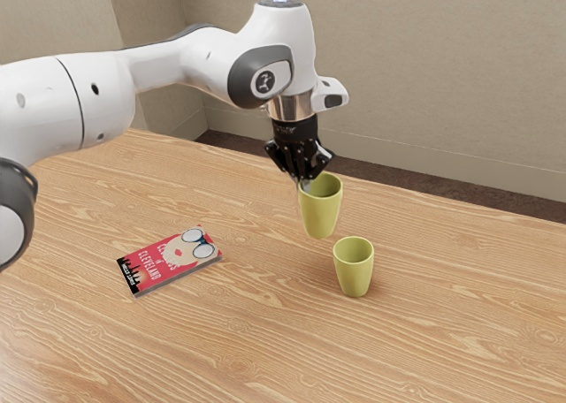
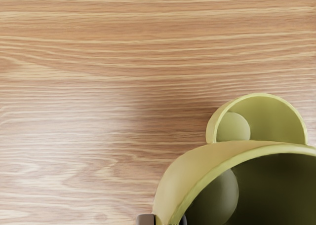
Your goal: Place the left cup onto the right cup
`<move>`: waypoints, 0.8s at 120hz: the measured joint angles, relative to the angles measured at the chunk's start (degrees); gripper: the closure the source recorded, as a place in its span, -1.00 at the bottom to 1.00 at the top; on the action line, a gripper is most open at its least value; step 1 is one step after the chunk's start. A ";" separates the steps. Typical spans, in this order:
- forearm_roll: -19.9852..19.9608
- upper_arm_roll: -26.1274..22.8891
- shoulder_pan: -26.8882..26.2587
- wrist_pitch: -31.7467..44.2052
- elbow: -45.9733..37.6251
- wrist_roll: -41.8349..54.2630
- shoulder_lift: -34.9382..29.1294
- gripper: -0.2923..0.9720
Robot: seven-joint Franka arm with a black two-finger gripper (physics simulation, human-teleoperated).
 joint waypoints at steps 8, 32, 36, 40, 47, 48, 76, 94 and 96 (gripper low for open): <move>-0.92 -0.41 -0.09 0.03 1.11 -0.24 0.84 0.70; -2.98 -0.72 -0.75 0.37 1.55 -0.88 2.34 0.70; -3.14 -0.73 -0.82 0.52 1.57 -0.97 2.66 0.70; -3.26 -0.73 -0.90 0.71 1.82 -1.04 3.06 0.71; -3.31 -0.70 -1.35 0.97 3.77 -1.12 4.41 0.71; -3.30 -0.69 -1.45 1.00 4.04 -1.13 4.62 0.71; -2.98 -0.64 -2.86 1.06 9.14 -1.30 8.43 0.71; -3.01 -0.60 -2.61 1.20 7.06 -1.46 8.44 0.71; -3.02 -0.59 -2.55 1.24 6.58 -1.48 8.33 0.71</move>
